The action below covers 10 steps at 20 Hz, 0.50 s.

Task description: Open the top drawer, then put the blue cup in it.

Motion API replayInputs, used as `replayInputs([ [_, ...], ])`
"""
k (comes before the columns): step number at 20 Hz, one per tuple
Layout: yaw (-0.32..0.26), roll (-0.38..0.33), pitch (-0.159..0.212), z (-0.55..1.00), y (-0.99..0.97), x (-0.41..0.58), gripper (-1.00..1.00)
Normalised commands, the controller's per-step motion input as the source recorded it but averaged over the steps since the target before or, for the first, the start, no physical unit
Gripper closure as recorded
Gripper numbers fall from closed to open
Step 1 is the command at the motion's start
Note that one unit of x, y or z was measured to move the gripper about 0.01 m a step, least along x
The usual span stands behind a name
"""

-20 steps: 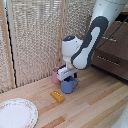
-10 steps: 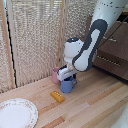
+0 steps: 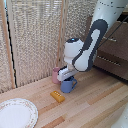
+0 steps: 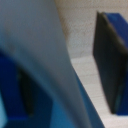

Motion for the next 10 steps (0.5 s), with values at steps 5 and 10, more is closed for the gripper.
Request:
replayInputs([
  [5, 0.075, -0.066, 0.062, 0.1, 0.04, -0.383, 1.0],
  [10, 0.026, -0.097, 0.183, 0.63, 0.15, -0.243, 1.0],
])
